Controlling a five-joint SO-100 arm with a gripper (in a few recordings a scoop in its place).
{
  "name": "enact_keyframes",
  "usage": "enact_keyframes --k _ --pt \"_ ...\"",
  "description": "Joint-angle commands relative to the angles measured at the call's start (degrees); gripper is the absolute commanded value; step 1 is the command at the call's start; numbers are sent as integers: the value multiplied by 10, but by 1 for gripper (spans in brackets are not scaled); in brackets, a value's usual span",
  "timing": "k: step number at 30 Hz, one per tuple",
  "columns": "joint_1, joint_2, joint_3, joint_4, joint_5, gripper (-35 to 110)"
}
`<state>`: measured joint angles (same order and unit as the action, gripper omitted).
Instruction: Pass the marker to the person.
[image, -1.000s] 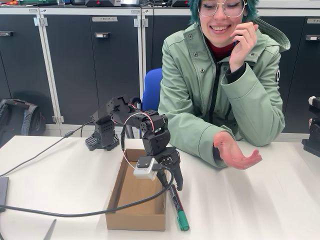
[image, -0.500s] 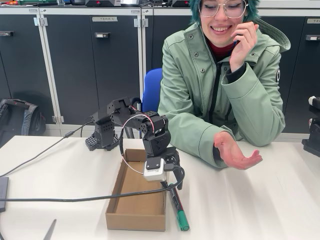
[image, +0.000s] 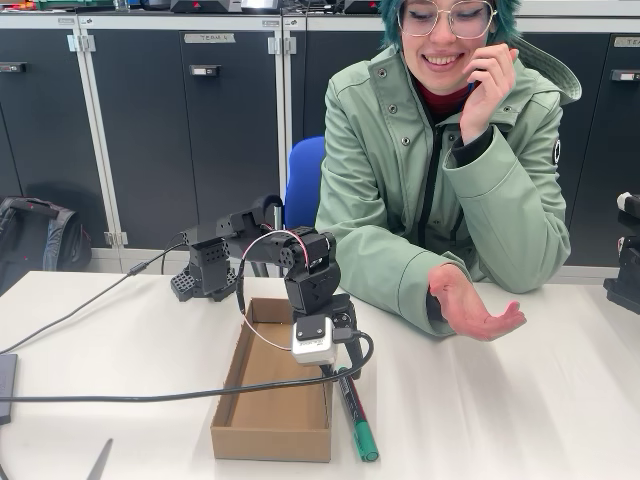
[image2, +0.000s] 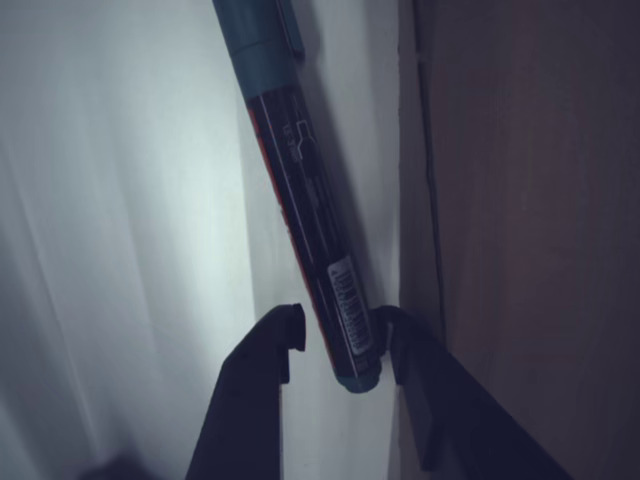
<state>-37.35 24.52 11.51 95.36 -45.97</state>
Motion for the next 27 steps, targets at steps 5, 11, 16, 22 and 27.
enact_keyframes --k 5,11,16,22,27 --pt "77 -62 7 41 32 14" --pt "90 -53 18 41 57 14" --pt "97 -69 -33 16 33 14" --pt "85 -94 -79 31 2 14" --pt "80 -110 -107 41 -37 14"
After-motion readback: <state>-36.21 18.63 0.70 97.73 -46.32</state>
